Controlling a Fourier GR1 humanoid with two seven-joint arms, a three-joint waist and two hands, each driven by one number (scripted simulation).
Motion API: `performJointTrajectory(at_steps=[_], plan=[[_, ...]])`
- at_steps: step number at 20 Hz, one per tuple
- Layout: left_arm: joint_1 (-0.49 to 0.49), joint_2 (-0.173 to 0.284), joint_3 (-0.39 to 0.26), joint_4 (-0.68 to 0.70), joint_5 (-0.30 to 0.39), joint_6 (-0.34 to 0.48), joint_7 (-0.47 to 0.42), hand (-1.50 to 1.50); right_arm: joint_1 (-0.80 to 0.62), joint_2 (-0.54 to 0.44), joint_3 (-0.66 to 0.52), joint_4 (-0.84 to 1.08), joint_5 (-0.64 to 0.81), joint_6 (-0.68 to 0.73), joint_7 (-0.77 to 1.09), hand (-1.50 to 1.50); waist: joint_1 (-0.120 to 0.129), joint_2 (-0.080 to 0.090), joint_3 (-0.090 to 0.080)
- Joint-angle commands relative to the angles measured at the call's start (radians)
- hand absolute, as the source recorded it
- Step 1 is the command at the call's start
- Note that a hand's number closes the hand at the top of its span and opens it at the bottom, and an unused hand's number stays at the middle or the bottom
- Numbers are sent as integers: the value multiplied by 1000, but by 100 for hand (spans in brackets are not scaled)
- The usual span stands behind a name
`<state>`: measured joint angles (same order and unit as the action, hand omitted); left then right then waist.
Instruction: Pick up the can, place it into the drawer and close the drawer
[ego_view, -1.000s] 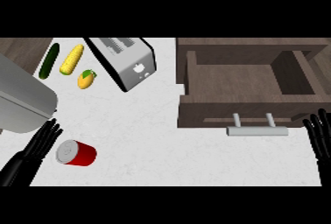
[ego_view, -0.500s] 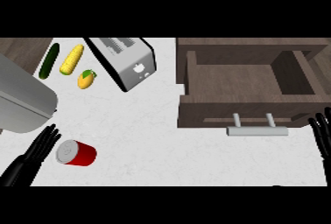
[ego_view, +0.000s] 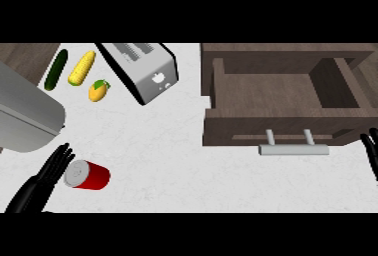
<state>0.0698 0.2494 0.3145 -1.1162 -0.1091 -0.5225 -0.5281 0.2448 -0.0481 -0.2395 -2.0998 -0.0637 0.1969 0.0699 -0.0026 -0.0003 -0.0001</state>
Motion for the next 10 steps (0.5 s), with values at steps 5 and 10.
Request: performJointTrajectory(at_steps=[5,10], plan=[[-98,30,-5,178,-28,32,-90,-150,-37,5,-4,11,13,-14,13,-150,0,0,0],[-112,24,-28,205,-27,46,-84,-150,51,35,4,-29,7,25,-17,-150,-1,0,0]])
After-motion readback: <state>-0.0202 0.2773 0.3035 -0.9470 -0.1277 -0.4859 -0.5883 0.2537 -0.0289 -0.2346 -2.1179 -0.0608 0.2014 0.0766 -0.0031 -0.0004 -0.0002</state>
